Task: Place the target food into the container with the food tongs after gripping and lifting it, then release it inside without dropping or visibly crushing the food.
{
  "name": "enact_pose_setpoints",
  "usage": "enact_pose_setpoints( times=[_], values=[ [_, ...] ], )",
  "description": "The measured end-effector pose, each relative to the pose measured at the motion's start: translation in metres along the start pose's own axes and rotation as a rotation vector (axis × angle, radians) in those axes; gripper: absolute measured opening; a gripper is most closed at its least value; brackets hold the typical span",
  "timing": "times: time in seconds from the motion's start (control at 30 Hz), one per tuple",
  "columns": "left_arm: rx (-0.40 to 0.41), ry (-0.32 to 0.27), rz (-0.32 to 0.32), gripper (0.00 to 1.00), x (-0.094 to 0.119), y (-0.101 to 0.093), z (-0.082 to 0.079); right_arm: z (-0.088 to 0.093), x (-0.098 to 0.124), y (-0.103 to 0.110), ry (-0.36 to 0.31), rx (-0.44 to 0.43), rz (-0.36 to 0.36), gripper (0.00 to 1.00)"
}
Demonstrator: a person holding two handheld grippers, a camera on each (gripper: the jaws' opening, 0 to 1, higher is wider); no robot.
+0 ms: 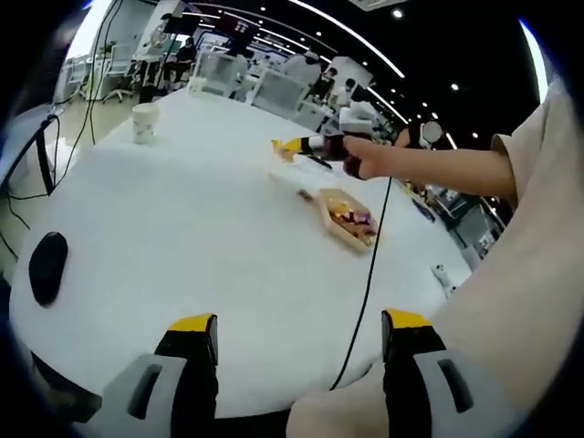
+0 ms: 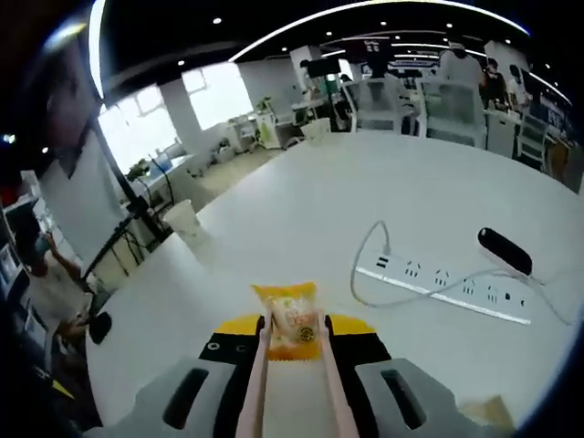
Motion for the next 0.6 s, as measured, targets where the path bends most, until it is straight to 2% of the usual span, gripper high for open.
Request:
enact_pose_setpoints(
  times=[0.3, 0.6],
  values=[
    [-0.009, -0.017, 0.005, 0.72, 0.003, -0.002, 0.004, -0.007, 0.017, 0.009, -0.023, 0.001, 0.004, 0.26],
    [-0.018, -0.035, 0.013, 0.73, 0.008, -0.006, 0.005, -0.010, 0.031, 0.004, -0.051, -0.004, 0.010, 0.26]
  ],
)
Point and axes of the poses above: the point that each gripper's makers call its tool centre point, and the gripper's own axes: x roughly backward along the fingers, y roughly to its left, z roughly out of its underside, the point moved 1 cm from there along x, roughly backward along the fingers, and after that the axes turned 12 degrees about x, right-handed, at the moved point
